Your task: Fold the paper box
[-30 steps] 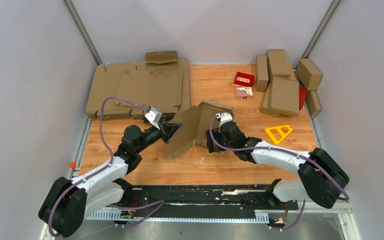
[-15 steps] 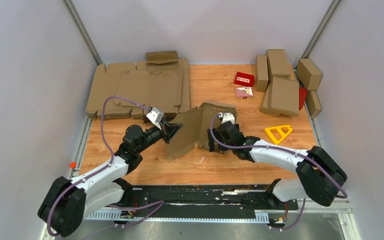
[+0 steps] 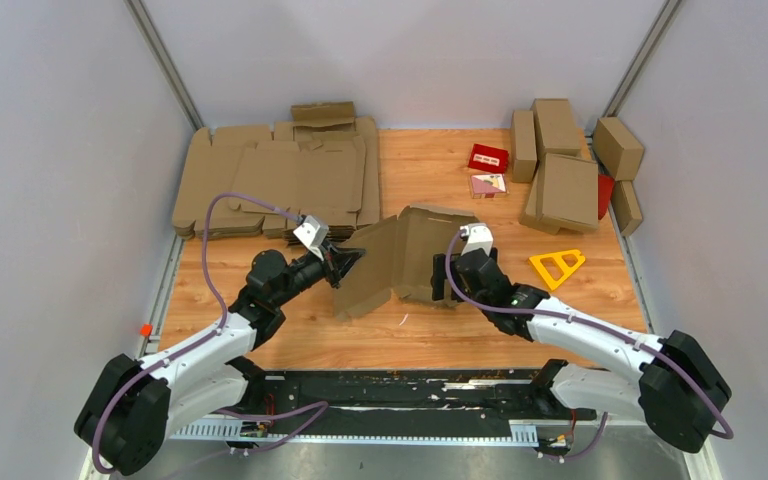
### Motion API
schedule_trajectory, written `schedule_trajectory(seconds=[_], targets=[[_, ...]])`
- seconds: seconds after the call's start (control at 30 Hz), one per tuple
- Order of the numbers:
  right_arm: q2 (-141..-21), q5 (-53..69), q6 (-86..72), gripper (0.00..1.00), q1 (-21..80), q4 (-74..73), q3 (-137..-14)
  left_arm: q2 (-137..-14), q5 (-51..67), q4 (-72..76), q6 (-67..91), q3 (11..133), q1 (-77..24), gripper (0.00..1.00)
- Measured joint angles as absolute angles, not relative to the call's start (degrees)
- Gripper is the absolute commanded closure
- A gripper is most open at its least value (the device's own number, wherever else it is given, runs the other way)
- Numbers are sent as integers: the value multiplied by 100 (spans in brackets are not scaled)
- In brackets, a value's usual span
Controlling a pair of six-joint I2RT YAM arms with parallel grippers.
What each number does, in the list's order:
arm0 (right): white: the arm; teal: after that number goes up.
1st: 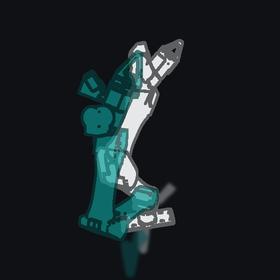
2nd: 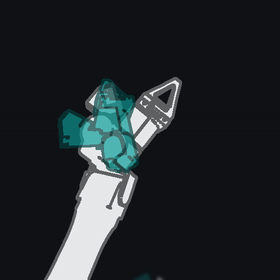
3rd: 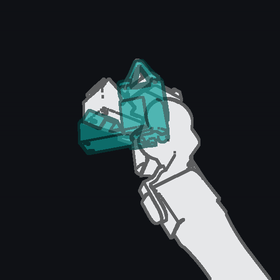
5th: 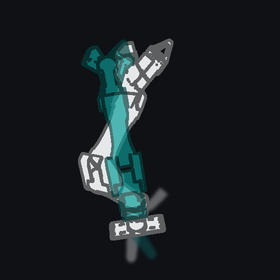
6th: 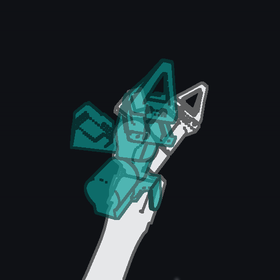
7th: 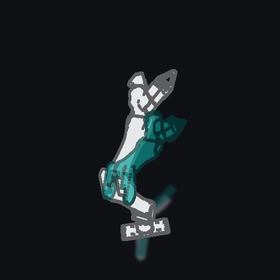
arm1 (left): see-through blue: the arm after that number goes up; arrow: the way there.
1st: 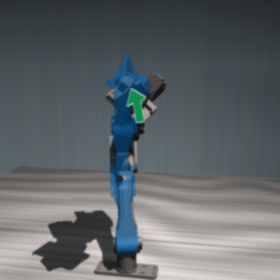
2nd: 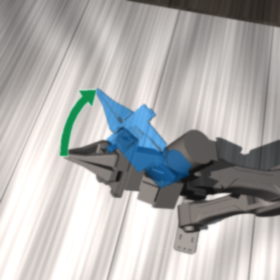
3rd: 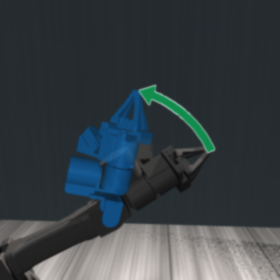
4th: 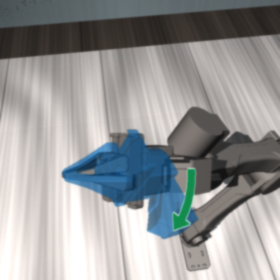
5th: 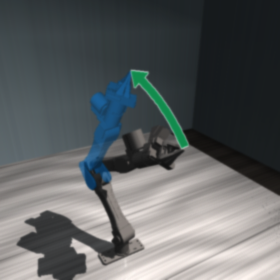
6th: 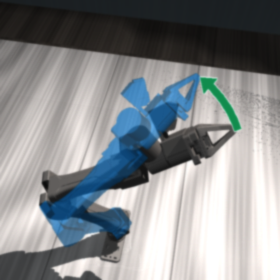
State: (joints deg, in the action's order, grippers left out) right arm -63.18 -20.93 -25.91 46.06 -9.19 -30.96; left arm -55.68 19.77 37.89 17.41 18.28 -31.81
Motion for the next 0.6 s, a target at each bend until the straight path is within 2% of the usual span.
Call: schedule_trajectory(seconds=[0.33,0.6], targets=[[-6383,-1837,-2705,13,4713,-888,-2980,-5568,1981,3791,1741,1828,-3188,97],[-7019,-1732,-2641,3,4904,-786,-3055,-5570,1990,3800,1741,1828,-3212,97]])
